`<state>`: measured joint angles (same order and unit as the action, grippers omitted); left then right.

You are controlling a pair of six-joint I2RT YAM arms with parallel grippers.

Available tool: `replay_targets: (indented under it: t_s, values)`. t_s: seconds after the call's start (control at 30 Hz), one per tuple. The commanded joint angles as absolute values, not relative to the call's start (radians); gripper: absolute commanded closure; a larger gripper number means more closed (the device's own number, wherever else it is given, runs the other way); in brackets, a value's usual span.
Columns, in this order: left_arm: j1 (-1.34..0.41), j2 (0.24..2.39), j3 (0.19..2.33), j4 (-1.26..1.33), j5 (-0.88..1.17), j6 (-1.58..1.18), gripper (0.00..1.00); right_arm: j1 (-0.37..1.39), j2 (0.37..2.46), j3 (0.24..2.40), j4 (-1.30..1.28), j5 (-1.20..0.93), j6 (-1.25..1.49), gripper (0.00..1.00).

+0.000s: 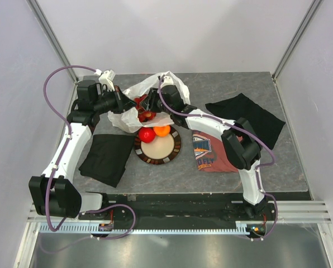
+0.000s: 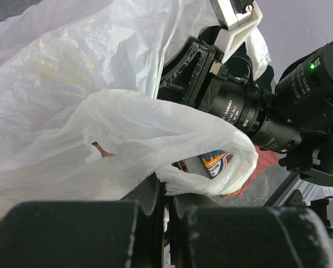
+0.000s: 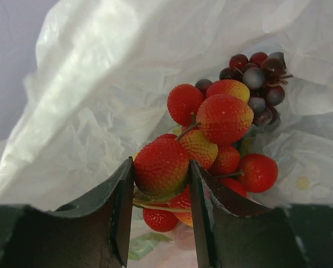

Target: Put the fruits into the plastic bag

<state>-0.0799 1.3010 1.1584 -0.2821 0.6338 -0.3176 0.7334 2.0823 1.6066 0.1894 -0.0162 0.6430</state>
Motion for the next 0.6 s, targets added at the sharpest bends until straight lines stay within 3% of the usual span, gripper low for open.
replay_targets:
  t_s: [0.0, 0.13, 0.17, 0.27, 0.37, 0.57]
  values:
    - [-0.074, 1.305, 1.187, -0.261, 0.655, -0.341, 0.98, 0.739, 2.016, 1.591, 0.206, 0.035, 0.630, 0.84]
    - [-0.074, 1.305, 1.186, -0.259, 0.653, -0.341, 0.99, 0.741, 1.982, 1.568, 0.222, 0.037, 0.598, 0.61]
    - [-0.074, 1.305, 1.187, -0.261, 0.653, -0.341, 0.98, 0.741, 1.956, 1.557, 0.232, 0.043, 0.582, 0.44]
    - [-0.074, 1.302, 1.186, -0.261, 0.650, -0.341, 0.98, 0.738, 1.907, 1.522, 0.248, 0.061, 0.540, 0.26]
    - [-0.072, 1.301, 1.187, -0.261, 0.652, -0.341, 0.98, 0.738, 1.847, 1.464, 0.258, 0.083, 0.505, 0.18]
    - [-0.072, 1.296, 1.187, -0.261, 0.652, -0.341, 0.98, 0.736, 1.682, 1.346, 0.259, 0.113, 0.434, 0.13]
